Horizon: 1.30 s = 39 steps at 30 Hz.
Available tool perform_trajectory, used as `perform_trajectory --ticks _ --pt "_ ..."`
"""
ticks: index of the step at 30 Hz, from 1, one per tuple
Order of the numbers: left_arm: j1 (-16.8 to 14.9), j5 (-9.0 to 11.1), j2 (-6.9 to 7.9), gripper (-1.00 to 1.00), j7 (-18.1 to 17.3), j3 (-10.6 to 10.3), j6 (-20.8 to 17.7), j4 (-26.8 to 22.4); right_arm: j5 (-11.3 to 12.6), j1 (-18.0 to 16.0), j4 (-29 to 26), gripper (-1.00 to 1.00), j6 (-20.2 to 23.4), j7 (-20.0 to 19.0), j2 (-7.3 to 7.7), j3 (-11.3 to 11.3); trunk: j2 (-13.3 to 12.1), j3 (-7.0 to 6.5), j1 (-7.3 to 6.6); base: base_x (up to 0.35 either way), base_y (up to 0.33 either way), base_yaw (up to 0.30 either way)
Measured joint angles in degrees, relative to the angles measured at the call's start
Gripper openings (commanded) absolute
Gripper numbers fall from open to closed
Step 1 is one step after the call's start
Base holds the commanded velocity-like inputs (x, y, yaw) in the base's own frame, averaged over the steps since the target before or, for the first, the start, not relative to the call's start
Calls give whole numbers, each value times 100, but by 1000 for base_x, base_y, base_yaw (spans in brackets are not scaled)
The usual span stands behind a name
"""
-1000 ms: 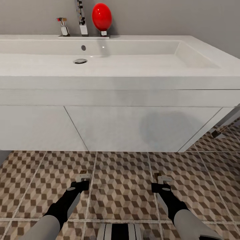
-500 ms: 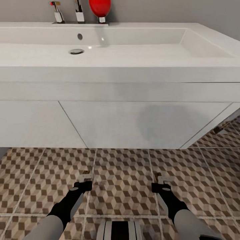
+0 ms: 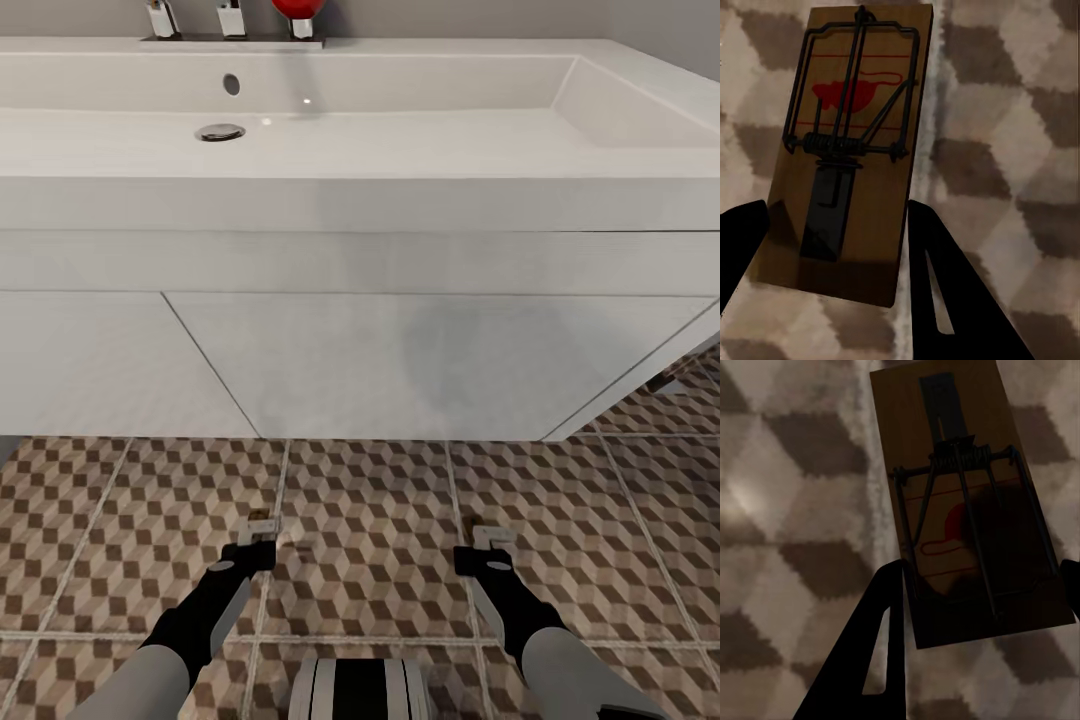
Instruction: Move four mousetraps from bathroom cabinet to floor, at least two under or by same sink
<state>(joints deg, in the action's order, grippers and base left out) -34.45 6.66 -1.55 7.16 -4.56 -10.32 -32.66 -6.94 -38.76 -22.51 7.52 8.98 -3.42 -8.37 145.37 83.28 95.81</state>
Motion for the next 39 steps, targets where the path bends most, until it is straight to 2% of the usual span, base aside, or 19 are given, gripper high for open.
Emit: perform_trajectory --ticks 5,12,17,18,21,26,29,36,39 --pt "0 2 11 -100 1 5 -25 -179 -16 0 -36 -100 5 17 -3 21 0 0 0 0 0 0" --pt "-4 -19 19 -100 10 4 -93 -694 -42 0 -51 -100 38 52 0 11 0 0 0 0 0 0" --pt "-30 -27 19 -100 -28 -4 -725 -1215 -29 -123 -166 -100 131 65 -66 13 0 0 0 0 0 0" --pt "-46 -22 16 -100 -40 -5 -919 -1293 -19 -185 -190 -100 154 67 -132 14 0 0 0 0 0 0" --pt "-58 -15 -2 -100 -58 -12 -1100 -1381 -23 -278 -216 -100 183 68 -244 12 0 0 0 0 0 0" --pt "-47 -10 -34 -100 -69 -31 -1000 -1351 -23 -369 -235 -100 200 71 -344 15 0 0 0 0 0 0" --pt "-38 -25 -51 -100 -71 -47 -826 -1160 -21 -542 -190 -100 202 95 -416 16 0 0 0 0 0 0" --pt "-27 -38 -74 -100 -71 -53 -719 -922 -11 -848 121 -100 157 127 -441 8 0 0 0 0 0 0" --pt "-30 -37 -148 -100 -69 -54 -718 -890 -7 -890 198 -100 143 155 -411 2 0 0 0 0 0 0"
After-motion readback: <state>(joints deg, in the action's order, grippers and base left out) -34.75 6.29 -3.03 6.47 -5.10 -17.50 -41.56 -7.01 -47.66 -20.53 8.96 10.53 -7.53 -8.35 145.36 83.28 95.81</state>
